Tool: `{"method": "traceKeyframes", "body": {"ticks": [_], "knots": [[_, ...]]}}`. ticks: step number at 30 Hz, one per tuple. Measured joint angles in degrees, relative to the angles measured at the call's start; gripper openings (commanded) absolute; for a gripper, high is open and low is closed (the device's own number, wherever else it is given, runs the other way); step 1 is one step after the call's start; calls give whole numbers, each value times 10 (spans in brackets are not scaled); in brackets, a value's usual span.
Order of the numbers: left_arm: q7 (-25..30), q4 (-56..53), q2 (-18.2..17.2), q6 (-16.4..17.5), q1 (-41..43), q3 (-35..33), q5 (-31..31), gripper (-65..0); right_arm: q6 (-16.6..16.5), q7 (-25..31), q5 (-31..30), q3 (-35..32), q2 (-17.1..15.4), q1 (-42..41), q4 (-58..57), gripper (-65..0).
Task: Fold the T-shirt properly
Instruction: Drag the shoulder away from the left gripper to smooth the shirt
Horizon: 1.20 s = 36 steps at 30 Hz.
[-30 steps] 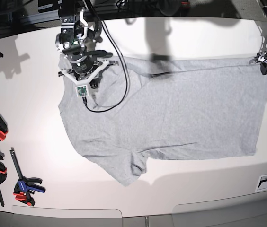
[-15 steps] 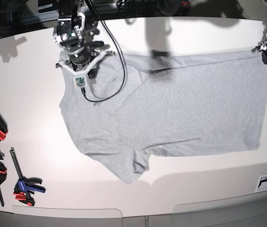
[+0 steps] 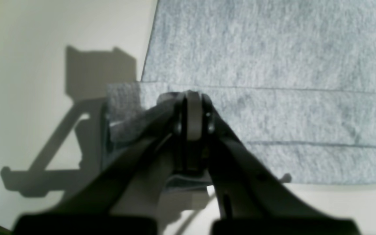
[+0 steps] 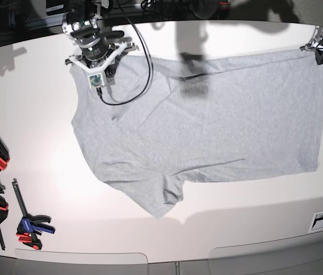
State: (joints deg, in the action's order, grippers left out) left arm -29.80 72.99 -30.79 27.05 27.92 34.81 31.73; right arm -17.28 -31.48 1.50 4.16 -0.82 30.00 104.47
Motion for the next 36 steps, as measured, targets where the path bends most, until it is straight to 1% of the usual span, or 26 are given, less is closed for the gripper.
{"method": "traceKeyframes", "body": {"ticks": [3,6,12,14,17,19,25,29,32,36], "knots": [[0,0,0,0,0,0,0,-650,0,-16,3,0,0,23,20,-650],[-2,0,0,0,0,0,-2,-650,0,-20,3,10,0,49,51,-650],[-5,0,0,0,0,0,-2,-650,0,-20,-2,72,-1,83,86,-650],[-5,0,0,0,1,0,-2,-650,-2,-20,-35,93,-11,89,86,-650],[-4,0,0,0,2,0,-2,-650,-29,0,-77,113,-22,89,86,-650],[-3,0,0,0,2,0,-2,-650,-36,15,-81,113,-26,80,89,-650],[-3,0,0,0,2,0,-2,-650,-39,17,-87,87,-25,14,80,-650],[-3,0,0,0,2,0,-2,-650,-32,3,-51,47,-25,-42,14,-650],[-2,0,0,0,2,0,-2,-650,-30,-7,-46,31,-24,-43,-7,-650],[-9,2,0,0,3,0,0,-650,-29,-10,-47,39,-24,-18,-7,-650]]}}
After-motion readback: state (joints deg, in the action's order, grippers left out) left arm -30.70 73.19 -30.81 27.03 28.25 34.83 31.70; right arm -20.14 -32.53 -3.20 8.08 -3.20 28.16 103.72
